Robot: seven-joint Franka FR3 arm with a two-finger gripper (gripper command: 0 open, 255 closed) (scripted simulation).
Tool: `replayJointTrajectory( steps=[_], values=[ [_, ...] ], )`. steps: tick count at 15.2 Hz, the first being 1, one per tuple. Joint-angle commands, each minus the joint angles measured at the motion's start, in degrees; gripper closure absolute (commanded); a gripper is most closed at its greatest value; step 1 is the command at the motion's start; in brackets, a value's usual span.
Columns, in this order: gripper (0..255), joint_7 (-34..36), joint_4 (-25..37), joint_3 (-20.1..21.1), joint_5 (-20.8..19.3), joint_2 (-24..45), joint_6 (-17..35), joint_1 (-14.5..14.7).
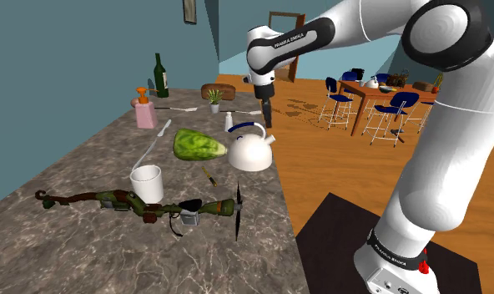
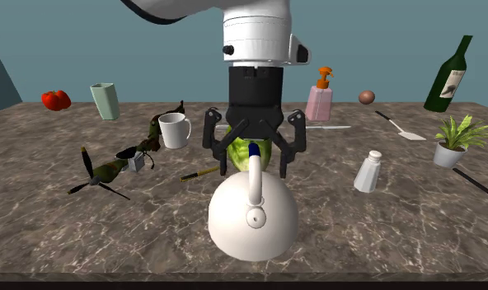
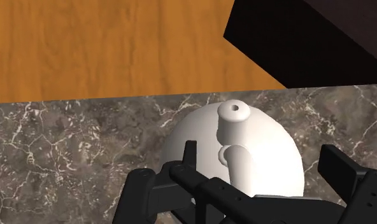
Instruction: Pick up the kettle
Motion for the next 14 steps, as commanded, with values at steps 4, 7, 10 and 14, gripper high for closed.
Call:
replayJointTrajectory(
  steps=[4, 7, 10, 14],
  values=[
    [0, -0.6, -0.7, 0.1, 0.0, 2.6, 3.1, 0.0],
    [0, -0.4, -2.2, 0.1, 0.0, 3.3, 5.2, 0.0],
    [255, -0.4, -2.3, 0.1, 0.0, 3.5, 5.5, -0.1],
    [255, -0.4, -2.4, 0.1, 0.0, 3.5, 5.5, -0.1]
  ],
)
